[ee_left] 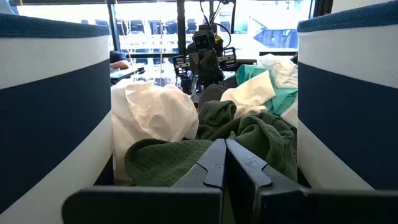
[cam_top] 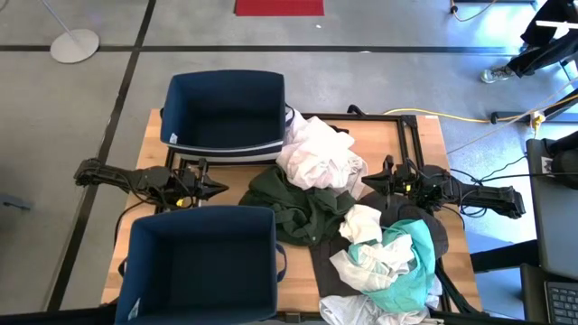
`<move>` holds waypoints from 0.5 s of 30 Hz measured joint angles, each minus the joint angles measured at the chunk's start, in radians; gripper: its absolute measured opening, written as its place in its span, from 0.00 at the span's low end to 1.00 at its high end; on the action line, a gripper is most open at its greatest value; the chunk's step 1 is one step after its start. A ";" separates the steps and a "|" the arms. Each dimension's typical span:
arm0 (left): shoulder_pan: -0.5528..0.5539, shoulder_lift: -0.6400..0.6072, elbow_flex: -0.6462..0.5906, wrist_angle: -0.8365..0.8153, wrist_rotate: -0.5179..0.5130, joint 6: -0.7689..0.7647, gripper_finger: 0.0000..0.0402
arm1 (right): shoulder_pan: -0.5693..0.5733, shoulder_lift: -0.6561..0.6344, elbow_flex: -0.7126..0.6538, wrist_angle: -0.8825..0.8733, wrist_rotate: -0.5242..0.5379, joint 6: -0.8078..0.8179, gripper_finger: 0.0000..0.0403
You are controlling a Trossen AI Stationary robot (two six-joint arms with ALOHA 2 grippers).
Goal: Sort clothes
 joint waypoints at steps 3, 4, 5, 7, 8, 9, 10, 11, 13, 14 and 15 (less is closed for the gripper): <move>0.000 0.000 0.000 0.000 0.000 -0.066 0.00 | 0.000 0.000 0.005 -0.002 0.000 0.089 0.09; 0.000 0.000 0.000 0.001 0.000 -0.082 0.00 | 0.000 0.000 0.005 -0.002 0.000 0.116 0.09; 0.000 0.000 0.000 0.007 0.000 -0.093 0.00 | 0.000 0.000 0.005 -0.001 0.000 0.129 0.09; 0.000 0.000 0.000 0.031 0.000 -0.115 0.00 | 0.000 0.000 0.006 0.015 0.015 0.129 0.09; 0.000 0.000 0.000 0.046 0.000 -0.127 0.00 | 0.000 0.000 0.006 0.027 0.030 0.129 0.09; 0.000 0.000 0.000 0.063 0.000 -0.133 0.00 | 0.000 0.000 0.006 0.032 0.048 0.129 0.09; 0.000 0.000 0.000 0.076 0.000 -0.136 0.00 | 0.000 0.000 0.006 0.032 0.068 0.129 0.09; 0.000 0.000 0.000 0.092 -0.001 -0.129 0.00 | 0.000 0.000 0.006 0.032 0.093 0.129 0.09; 0.002 0.000 0.000 0.130 -0.003 -0.088 0.00 | 0.000 0.000 0.006 0.032 0.149 0.128 0.09; 0.002 0.000 0.000 0.150 -0.004 -0.069 0.00 | 0.000 0.000 0.007 0.032 0.165 0.126 0.09; 0.002 0.000 0.000 0.171 -0.005 -0.048 0.00 | 0.000 0.000 0.007 0.032 0.176 0.114 0.09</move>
